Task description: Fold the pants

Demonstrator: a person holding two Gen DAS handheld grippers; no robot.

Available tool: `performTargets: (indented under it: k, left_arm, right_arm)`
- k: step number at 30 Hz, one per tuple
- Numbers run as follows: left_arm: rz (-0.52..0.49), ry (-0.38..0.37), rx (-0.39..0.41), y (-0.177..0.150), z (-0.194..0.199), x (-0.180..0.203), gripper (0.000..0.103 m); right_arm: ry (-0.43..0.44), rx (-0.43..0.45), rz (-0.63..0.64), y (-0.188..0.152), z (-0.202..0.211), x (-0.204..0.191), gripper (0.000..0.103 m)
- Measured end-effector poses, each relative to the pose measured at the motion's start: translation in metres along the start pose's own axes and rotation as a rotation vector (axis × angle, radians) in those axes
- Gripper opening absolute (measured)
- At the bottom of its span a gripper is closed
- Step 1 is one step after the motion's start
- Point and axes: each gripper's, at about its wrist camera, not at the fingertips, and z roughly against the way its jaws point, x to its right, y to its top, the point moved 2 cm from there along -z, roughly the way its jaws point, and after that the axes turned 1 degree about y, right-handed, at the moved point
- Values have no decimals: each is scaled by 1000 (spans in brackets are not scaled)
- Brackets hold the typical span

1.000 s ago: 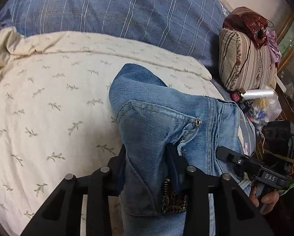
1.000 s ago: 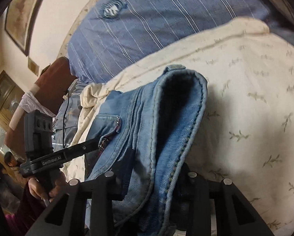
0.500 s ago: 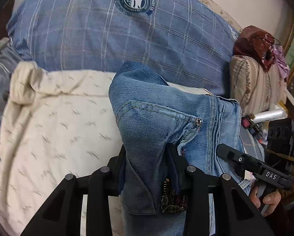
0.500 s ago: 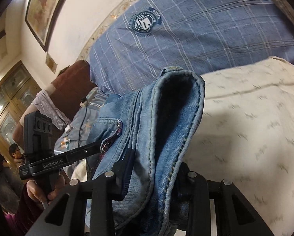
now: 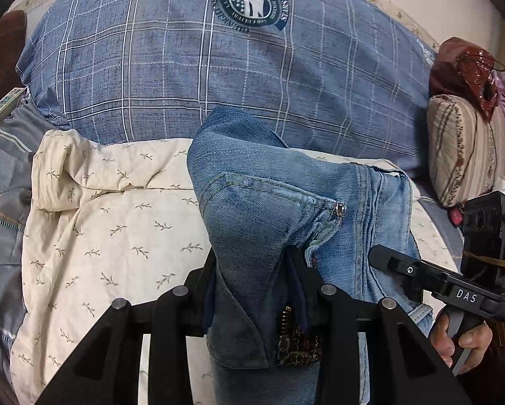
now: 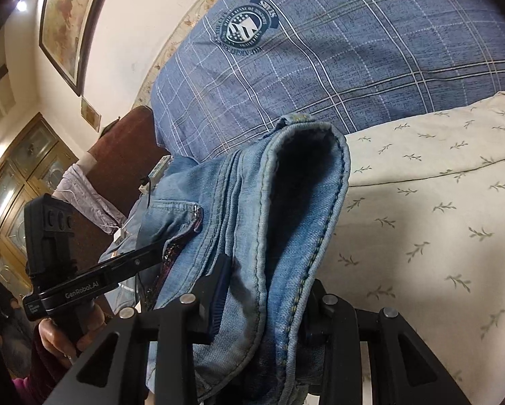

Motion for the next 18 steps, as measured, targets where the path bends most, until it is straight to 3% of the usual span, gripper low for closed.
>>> performTargets:
  k: [18]
  left_arm:
    - [19,4,-75,-9,-49,-15,39]
  right_arm:
    - [-28,-73,-61,-2,-44,35,36]
